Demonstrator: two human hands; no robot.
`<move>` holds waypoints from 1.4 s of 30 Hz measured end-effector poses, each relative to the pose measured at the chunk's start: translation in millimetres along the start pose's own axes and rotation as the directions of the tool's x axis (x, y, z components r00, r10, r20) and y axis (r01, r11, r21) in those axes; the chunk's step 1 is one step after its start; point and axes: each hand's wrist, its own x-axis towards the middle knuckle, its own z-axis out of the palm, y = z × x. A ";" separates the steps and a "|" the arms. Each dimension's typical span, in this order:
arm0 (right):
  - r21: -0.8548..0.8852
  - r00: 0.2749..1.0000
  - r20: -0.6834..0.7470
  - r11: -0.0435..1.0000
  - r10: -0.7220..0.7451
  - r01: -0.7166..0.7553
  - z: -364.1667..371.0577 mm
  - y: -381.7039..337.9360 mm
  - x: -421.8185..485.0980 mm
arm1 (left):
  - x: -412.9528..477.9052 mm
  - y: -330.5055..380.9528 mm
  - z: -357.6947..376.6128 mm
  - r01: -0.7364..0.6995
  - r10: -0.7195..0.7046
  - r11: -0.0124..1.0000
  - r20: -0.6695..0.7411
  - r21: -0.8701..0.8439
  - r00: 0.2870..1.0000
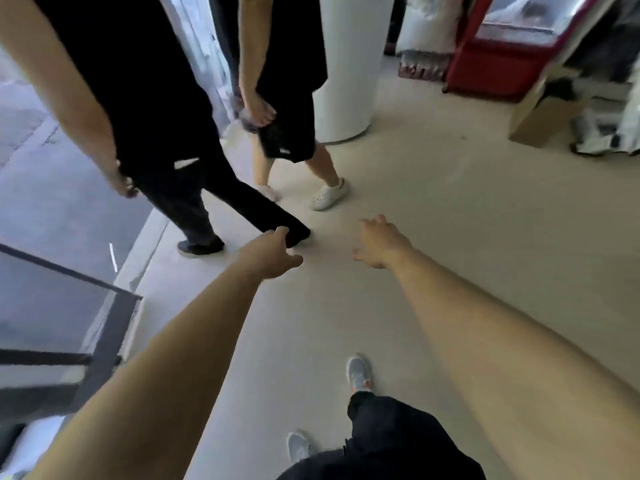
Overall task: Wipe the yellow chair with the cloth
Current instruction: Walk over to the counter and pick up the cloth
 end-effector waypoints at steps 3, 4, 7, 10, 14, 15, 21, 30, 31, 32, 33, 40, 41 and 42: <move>0.068 0.992 -0.040 0.991 0.117 -0.114 -24.2 58.6 0.7 | 30.3 55.2 -7.5 -0.090 0.090 0.995 0.014 0.050 0.996; 0.086 0.988 -0.049 0.986 0.148 -0.143 -33.7 76.7 3.4 | 41.7 74.6 -10.5 -0.118 0.118 0.991 0.011 0.068 0.993; 0.114 0.977 -0.095 0.977 0.191 -0.180 -65.4 125.0 18.2 | 77.5 132.3 -25.3 -0.182 0.184 0.977 -0.004 0.110 0.983; 0.126 0.974 -0.129 0.977 0.188 -0.172 -99.2 163.1 37.4 | 115.1 180.5 -48.1 -0.206 0.210 0.972 -0.018 0.111 0.978; 0.123 0.974 -0.138 0.979 0.180 -0.163 -144.6 198.8 67.7 | 163.0 228.1 -76.8 -0.219 0.223 0.969 -0.028 0.111 0.974; 0.125 0.974 -0.142 0.979 0.178 -0.160 -156.1 205.5 77.5 | 175.1 237.8 -85.1 -0.221 0.227 0.967 -0.031 0.123 0.974; 0.120 0.970 -0.185 0.983 0.158 -0.137 -226.5 233.0 165.2 | 270.4 276.6 -134.7 -0.244 0.257 0.955 -0.062 0.167 0.965; 0.088 0.965 -0.203 0.985 0.166 -0.151 -361.7 231.2 358.1 | 471.8 321.7 -242.3 -0.281 0.299 0.939 -0.065 0.201 0.952; 0.086 0.964 -0.207 0.985 0.164 -0.150 -380.7 229.8 378.6 | 493.9 326.6 -257.2 -0.284 0.300 0.938 -0.058 0.197 0.952; 0.088 0.963 -0.216 0.986 0.160 -0.144 -399.5 228.6 398.8 | 515.9 331.1 -272.1 -0.287 0.303 0.938 -0.055 0.197 0.951; 0.096 0.962 -0.227 0.986 0.153 -0.135 -418.2 228.1 418.8 | 537.6 336.1 -287.5 -0.291 0.308 0.937 -0.058 0.194 0.950; 0.103 0.956 -0.276 0.992 0.097 -0.071 -529.5 245.4 550.8 | 675.0 383.6 -375.8 -0.284 0.299 0.949 -0.107 0.136 0.948; 0.100 0.955 -0.282 0.993 0.088 -0.062 -543.6 250.3 571.6 | 695.4 391.8 -384.8 -0.283 0.299 0.950 -0.118 0.133 0.947; 0.096 0.954 -0.289 0.994 0.078 -0.053 -557.2 255.4 592.8 | 716.4 400.2 -393.3 -0.283 0.300 0.950 -0.131 0.132 0.945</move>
